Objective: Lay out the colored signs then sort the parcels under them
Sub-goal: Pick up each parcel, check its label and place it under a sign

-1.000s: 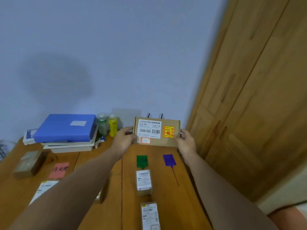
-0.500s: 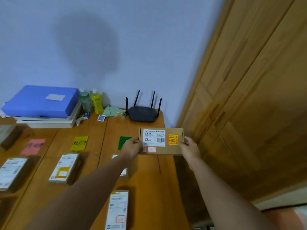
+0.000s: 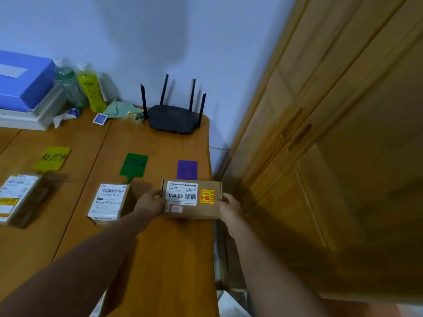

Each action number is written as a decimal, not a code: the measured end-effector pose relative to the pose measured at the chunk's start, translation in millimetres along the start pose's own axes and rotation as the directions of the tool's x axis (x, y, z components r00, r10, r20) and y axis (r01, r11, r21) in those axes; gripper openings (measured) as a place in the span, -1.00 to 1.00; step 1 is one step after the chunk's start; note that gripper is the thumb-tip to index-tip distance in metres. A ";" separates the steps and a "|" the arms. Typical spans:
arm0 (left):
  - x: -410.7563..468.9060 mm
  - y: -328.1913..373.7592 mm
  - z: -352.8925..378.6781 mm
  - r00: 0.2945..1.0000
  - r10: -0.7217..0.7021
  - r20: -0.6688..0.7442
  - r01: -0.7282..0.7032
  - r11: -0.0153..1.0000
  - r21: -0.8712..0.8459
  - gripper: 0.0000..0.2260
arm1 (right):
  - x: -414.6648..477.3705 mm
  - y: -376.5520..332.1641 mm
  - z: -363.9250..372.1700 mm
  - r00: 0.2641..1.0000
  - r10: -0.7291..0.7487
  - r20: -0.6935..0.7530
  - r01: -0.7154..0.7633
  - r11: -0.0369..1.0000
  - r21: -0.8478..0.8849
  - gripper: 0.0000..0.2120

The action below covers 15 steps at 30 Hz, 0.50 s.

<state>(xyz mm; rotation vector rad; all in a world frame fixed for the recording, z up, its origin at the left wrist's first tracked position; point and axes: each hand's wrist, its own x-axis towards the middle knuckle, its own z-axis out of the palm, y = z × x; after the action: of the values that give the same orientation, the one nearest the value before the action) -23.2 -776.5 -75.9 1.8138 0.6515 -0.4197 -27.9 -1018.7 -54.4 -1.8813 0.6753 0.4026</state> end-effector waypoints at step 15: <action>3.9 -4.6 5.5 0.999 0.049 0.011 -0.050 0.979 0.197 -0.64 | 14.9 7.7 15.4 0.999 0.051 0.007 -0.049 0.988 -0.146 -0.70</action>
<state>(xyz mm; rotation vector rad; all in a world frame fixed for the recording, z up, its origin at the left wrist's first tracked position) -22.8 -779.7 -83.4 2.0117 0.5749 -0.4698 -20.5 -1010.7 -74.4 -2.0017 0.7027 0.5059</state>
